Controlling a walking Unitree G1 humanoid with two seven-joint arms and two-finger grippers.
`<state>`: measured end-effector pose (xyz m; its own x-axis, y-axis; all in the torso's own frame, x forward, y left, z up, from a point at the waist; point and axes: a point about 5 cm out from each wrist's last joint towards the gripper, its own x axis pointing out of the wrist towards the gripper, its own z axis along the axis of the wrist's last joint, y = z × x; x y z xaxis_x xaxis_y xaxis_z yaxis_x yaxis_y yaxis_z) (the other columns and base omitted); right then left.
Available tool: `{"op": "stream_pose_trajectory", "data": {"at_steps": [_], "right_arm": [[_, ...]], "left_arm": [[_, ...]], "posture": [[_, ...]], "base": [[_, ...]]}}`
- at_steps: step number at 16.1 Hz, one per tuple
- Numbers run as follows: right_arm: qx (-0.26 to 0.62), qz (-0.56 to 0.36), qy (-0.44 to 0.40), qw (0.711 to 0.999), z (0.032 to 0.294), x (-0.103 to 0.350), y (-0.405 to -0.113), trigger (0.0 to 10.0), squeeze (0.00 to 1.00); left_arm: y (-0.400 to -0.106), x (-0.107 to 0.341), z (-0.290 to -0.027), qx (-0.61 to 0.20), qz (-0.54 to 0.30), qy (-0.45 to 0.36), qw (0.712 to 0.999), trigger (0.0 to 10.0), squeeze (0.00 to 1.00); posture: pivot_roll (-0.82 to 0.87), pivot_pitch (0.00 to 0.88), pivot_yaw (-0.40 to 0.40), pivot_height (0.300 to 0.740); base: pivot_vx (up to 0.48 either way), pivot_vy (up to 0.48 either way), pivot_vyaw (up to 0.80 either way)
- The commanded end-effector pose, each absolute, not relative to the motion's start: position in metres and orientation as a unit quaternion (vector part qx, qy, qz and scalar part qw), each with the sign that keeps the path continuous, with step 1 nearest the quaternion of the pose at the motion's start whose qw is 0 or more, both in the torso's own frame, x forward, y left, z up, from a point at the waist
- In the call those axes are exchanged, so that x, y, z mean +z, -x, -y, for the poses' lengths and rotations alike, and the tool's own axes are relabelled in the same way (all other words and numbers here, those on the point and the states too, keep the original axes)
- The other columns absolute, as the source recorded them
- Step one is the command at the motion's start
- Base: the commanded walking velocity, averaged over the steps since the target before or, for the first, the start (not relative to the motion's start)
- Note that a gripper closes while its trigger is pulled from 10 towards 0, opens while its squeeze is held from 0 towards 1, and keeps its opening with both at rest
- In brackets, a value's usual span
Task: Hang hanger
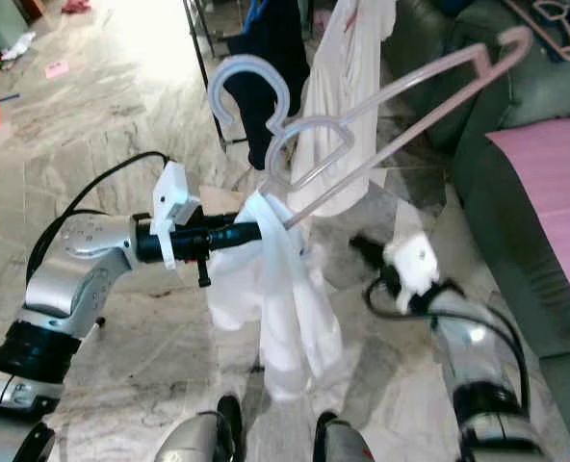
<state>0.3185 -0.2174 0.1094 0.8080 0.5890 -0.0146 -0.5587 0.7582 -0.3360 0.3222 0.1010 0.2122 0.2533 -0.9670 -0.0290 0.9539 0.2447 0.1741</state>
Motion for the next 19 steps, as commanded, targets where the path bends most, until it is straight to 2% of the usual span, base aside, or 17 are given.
{"op": "stream_pose_trajectory", "data": {"at_steps": [1, 4, 5, 8, 10, 13, 19], "right_arm": [[0.339, 0.028, 0.172, 0.925, 0.216, 0.105, -0.312, 10.0, 0.00], [0.393, -0.012, 0.206, 0.896, 0.225, 0.105, -0.298, 10.0, 0.00], [0.401, -0.021, 0.230, 0.887, 0.229, 0.107, -0.297, 10.0, 1.00], [0.421, -0.052, 0.332, 0.843, 0.238, 0.107, -0.293, 10.0, 1.00], [0.423, -0.052, 0.350, 0.834, 0.241, 0.113, -0.293, 10.0, 1.00], [0.416, -0.056, 0.439, 0.794, 0.246, 0.109, -0.295, 10.0, 1.00], [0.395, -0.035, 0.475, 0.785, 0.243, 0.100, -0.297, 10.0, 1.00]], "left_arm": [[-0.317, 0.224, -0.100, -0.630, 0.066, -0.092, 0.768, 0.0, 0.00], [-0.314, 0.228, -0.097, -0.658, 0.066, -0.108, 0.742, 0.0, 0.00], [-0.314, 0.230, -0.096, -0.665, 0.065, -0.110, 0.736, 0.0, 0.00], [-0.310, 0.229, -0.089, -0.686, 0.059, -0.119, 0.716, 0.0, 0.00], [-0.309, 0.223, -0.087, -0.697, 0.046, -0.129, 0.704, 0.0, 0.00], [-0.304, 0.229, -0.078, -0.715, 0.054, -0.124, 0.686, 0.0, 0.00], [-0.297, 0.238, -0.071, -0.734, 0.067, -0.125, 0.664, 0.0, 0.00]], "posture": [[0.05, 0.268, 0.061, 0.740], [0.04, 0.270, 0.067, 0.740], [0.04, 0.270, 0.067, 0.740], [0.04, 0.273, 0.070, 0.740], [0.03, 0.275, 0.070, 0.740], [0.03, 0.276, 0.069, 0.740], [0.04, 0.281, 0.075, 0.740]], "base": [[0.000, 0.000, 0.00], [0.000, 0.000, 0.00], [0.000, 0.000, 0.00], [0.000, 0.000, 0.00], [0.000, 0.000, 0.00], [0.000, 0.000, 0.00], [0.000, 0.000, 0.00]]}}
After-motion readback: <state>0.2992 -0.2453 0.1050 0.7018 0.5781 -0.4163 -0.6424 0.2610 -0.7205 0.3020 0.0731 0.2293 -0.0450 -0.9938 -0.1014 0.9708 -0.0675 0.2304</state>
